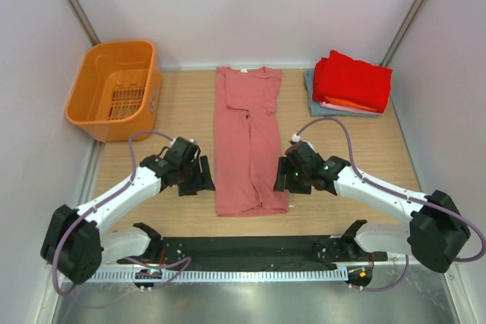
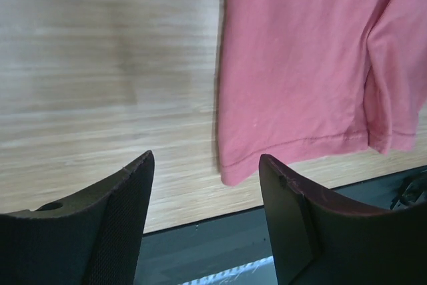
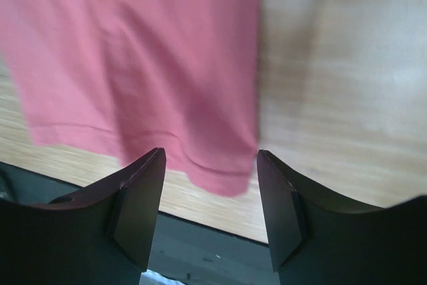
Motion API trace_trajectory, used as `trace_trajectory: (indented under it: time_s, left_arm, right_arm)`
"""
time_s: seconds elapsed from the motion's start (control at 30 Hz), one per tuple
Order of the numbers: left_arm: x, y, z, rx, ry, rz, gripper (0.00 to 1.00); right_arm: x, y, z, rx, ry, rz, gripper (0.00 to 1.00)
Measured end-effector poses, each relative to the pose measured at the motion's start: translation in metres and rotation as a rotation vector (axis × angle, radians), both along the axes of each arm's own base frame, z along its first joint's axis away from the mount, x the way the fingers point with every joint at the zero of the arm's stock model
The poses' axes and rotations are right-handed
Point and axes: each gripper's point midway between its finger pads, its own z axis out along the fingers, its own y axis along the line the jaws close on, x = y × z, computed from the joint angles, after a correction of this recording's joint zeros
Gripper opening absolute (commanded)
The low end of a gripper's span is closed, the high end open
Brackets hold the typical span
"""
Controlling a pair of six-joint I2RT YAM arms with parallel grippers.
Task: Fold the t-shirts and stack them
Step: Fold the tshirt
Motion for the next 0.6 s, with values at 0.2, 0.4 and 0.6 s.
trace_trajectory:
  time_s: [0.2,0.4,0.6]
  left_arm:
    - [-0.031,0.009,-0.005,-0.070,-0.038,0.048,0.64]
    - [-0.046,0.008,-0.020,-0.122,-0.034,0.076,0.62]
    - [-0.059,0.001,-0.033,-0.144,-0.007,0.072,0.62]
  right_arm:
    - [-0.045,-0.019,-0.030,-0.024,0.067,-0.058,0.59]
    - [-0.046,-0.018,-0.035,0.015,0.061,-0.099,0.47]
    - [-0.053,-0.022,-0.055,0.014,0.090,-0.121,0.45]
